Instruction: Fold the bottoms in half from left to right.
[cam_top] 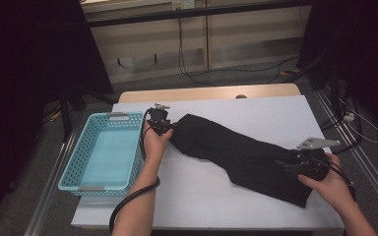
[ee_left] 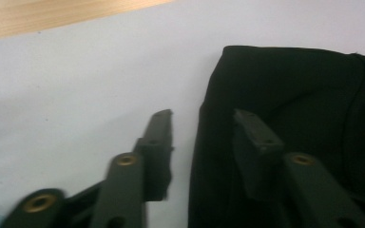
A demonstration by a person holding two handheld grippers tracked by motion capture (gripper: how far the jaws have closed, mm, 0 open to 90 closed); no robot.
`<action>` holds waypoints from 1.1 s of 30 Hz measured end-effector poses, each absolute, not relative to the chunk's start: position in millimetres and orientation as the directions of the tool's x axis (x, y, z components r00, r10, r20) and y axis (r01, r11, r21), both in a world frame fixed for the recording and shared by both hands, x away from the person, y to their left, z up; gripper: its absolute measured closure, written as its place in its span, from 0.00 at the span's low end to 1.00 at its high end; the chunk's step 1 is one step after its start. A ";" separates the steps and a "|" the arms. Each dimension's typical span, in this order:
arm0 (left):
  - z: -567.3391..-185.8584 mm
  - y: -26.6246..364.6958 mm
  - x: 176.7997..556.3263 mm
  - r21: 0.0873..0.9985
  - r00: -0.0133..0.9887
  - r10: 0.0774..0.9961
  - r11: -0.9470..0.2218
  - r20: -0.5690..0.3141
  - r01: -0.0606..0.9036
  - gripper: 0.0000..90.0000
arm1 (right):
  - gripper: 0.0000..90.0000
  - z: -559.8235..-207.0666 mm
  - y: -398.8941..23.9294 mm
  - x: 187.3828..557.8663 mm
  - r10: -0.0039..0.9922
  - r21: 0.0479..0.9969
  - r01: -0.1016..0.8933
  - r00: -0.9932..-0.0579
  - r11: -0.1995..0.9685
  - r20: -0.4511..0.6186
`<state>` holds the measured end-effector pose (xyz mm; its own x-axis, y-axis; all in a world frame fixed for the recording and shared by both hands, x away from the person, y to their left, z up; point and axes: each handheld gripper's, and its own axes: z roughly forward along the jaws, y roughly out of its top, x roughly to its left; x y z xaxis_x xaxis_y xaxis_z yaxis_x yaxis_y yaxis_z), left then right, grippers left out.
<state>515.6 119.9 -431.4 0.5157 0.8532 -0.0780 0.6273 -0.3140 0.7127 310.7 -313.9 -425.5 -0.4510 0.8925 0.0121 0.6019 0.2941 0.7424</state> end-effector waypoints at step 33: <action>-439.9 137.2 439.5 0.712 0.599 0.794 -0.362 -0.104 0.602 0.21 | 1.00 -452.4 -270.7 410.0 0.870 0.674 0.683 -0.477 0.282 0.120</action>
<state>439.5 137.2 -439.9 0.5994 0.7937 -0.1036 0.6020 -0.3618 0.7118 410.0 -270.7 -452.4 -0.4774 0.8704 0.1199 0.6830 0.2818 0.6739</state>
